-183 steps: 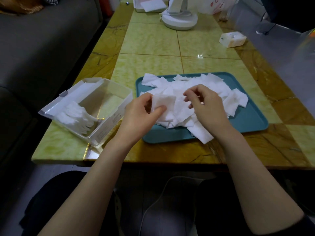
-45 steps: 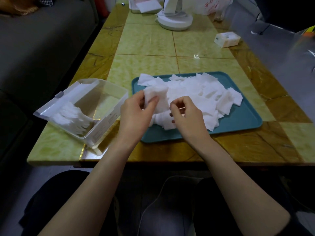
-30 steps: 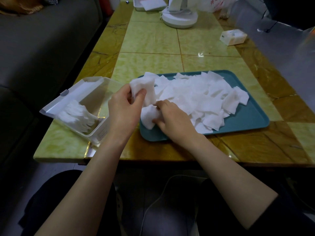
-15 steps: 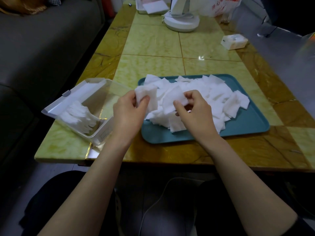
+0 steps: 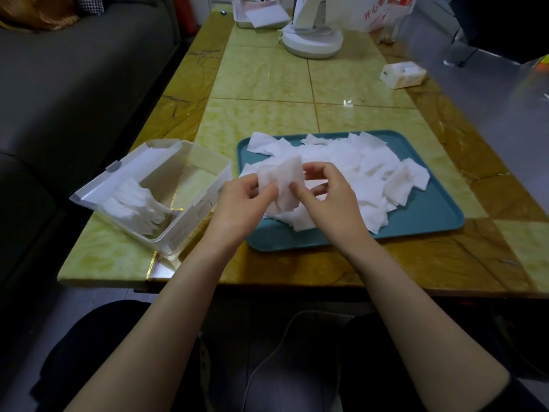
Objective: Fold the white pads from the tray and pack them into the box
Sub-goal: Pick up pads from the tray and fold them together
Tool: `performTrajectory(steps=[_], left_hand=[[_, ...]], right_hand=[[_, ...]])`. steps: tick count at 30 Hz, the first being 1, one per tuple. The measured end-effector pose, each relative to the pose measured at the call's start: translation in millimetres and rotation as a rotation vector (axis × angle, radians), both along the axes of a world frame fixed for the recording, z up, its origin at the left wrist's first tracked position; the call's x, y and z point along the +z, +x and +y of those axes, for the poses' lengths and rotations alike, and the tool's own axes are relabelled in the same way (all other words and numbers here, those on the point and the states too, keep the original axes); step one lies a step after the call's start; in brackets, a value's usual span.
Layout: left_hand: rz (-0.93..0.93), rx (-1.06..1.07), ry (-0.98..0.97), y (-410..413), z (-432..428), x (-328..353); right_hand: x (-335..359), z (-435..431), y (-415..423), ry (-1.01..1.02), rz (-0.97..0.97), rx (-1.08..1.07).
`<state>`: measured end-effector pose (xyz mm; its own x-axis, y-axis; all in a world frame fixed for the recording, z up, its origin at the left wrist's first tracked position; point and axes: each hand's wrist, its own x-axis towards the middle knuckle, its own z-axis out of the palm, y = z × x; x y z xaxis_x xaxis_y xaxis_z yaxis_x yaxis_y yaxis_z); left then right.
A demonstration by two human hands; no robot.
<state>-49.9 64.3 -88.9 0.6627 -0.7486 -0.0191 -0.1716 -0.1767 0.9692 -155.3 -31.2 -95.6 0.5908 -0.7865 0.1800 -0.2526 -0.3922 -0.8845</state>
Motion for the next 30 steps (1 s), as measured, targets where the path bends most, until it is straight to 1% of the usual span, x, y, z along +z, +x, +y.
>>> performTrajectory(steps=[3, 7, 9, 11, 14, 16, 20, 23, 28, 30], left_hand=[[-0.012, 0.001, 0.019, 0.0, -0.7, -0.3], [0.000, 0.036, 0.003, 3.1, -1.0, -2.0], [0.016, 0.052, -0.003, 5.2, -1.2, -3.1], [0.021, 0.069, -0.007, 6.7, -1.4, -4.1], [0.009, 0.061, -0.012, 5.7, -2.4, -4.3], [0.012, 0.023, -0.016, 3.2, -1.7, -3.0], [0.031, -0.022, -0.015, -0.3, -1.1, -0.4], [0.051, -0.025, -0.014, 0.8, -1.7, 0.9], [0.062, -0.136, -0.041, -1.4, 0.8, 5.1], [0.083, -0.127, -0.058, -1.8, 0.3, 1.9]], right_hand=[[0.4, -0.2, -0.5, -0.012, -0.014, -0.024], [5.0, -0.4, -0.7, 0.004, -0.114, -0.077], [10.1, -0.4, -0.9, 0.090, -0.185, -0.051], [14.9, 1.3, -1.0, 0.207, -0.217, 0.034], [13.5, 3.4, 0.3, 0.252, -0.108, 0.142], [8.3, 3.8, 2.1, 0.229, -0.051, 0.130], [2.5, 0.3, 2.0, 0.129, -0.020, 0.033], [2.7, -0.5, 0.7, 0.093, -0.010, 0.015], [1.4, 0.9, -0.6, 0.075, -0.013, -0.003], [1.0, 0.7, -1.1, 0.065, -0.012, 0.003]])
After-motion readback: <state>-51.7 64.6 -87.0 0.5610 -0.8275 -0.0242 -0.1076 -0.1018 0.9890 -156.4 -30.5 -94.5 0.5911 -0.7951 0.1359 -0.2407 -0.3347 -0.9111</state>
